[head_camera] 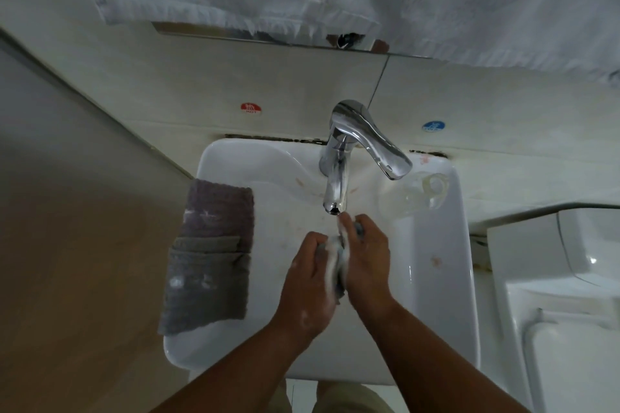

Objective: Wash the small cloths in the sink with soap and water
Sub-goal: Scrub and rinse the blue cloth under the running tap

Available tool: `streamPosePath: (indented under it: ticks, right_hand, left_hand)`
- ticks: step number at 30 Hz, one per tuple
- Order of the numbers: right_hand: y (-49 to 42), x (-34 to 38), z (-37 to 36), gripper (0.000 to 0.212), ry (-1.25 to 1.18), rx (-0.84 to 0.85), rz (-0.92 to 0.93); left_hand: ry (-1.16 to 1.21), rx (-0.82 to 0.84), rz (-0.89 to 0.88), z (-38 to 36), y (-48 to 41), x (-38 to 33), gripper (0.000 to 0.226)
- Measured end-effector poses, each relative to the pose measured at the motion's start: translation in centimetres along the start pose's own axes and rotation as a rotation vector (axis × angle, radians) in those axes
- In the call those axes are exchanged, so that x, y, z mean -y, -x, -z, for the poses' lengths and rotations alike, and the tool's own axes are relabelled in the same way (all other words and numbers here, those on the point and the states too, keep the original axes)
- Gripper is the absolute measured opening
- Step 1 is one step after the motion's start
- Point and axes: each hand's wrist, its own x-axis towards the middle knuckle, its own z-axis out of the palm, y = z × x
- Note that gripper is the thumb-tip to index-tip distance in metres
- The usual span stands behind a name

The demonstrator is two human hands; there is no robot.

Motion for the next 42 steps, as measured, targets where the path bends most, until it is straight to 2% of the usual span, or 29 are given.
streamPosePath:
  ticks: [3, 5, 10, 13, 15, 20, 22, 24, 27, 30, 32, 35, 38, 40, 42]
  right_hand:
    - [3.1, 0.5, -0.9, 0.036, -0.020, 0.066, 0.038]
    - [5.4, 1.0, -1.5, 0.026, -0.072, 0.121, 0.077]
    - [-0.5, 0.4, -0.3, 0.046, -0.022, -0.017, -0.019]
    - [2.5, 0.4, -1.0, 0.037, -0.044, 0.047, 0.028]
    - [4.8, 0.5, -1.3, 0.031, -0.079, 0.095, 0.083]
    - [-0.6, 0.2, -0.1, 0.047, -0.035, -0.022, -0.028]
    - [1.3, 0.3, -0.5, 0.043, -0.047, 0.009, 0.032]
    - [4.6, 0.6, -1.1, 0.034, -0.077, 0.075, 0.094]
    - [2.4, 0.5, -0.9, 0.037, -0.018, 0.034, 0.090]
    - [-0.8, 0.4, -0.1, 0.044, 0.006, -0.033, 0.016]
    - [1.7, 0.2, -0.6, 0.042, -0.019, 0.010, 0.089]
    - [4.3, 0.2, -0.7, 0.040, -0.068, 0.103, 0.124]
    - [-0.3, -0.3, 0.1, 0.041, 0.033, 0.010, 0.022]
    - [-0.6, -0.2, 0.2, 0.040, 0.086, -0.024, 0.055]
    - [2.5, 0.3, -0.8, 0.030, 0.072, 0.044, 0.161]
  left_hand:
    - [-0.016, -0.070, -0.016, 0.7, -1.6, -0.2, 0.020]
    - [0.099, -0.109, 0.003, 1.4, -2.2, -0.9, 0.016]
    - [-0.008, 0.002, -0.050, 0.0, 0.2, -1.0, 0.025]
    - [-0.054, -0.082, -0.118, 0.5, -1.7, -0.4, 0.016]
    - [0.026, -0.128, -0.084, 1.0, -2.3, -0.7, 0.015]
    - [0.047, 0.018, -0.035, -0.5, 0.7, -1.2, 0.039]
    - [0.010, -0.079, -0.107, 0.0, -0.6, -1.3, 0.030]
    - [0.073, -0.141, -0.060, 0.8, -2.2, -1.8, 0.025]
    - [0.093, -0.070, -0.037, 0.2, -1.1, -2.5, 0.023]
    - [0.018, -0.007, -0.118, -0.5, 0.2, -2.0, 0.022]
    - [-0.028, -0.057, -0.126, 0.0, -1.0, -1.6, 0.024]
    - [0.056, -0.082, -0.059, 0.5, -1.6, -1.9, 0.020]
    - [0.043, 0.009, -0.086, -0.4, 0.4, -2.2, 0.022]
    - [0.028, -0.027, -0.107, -0.4, 0.3, -2.1, 0.022]
    - [0.034, -0.136, -0.067, 0.2, -1.5, -1.9, 0.023]
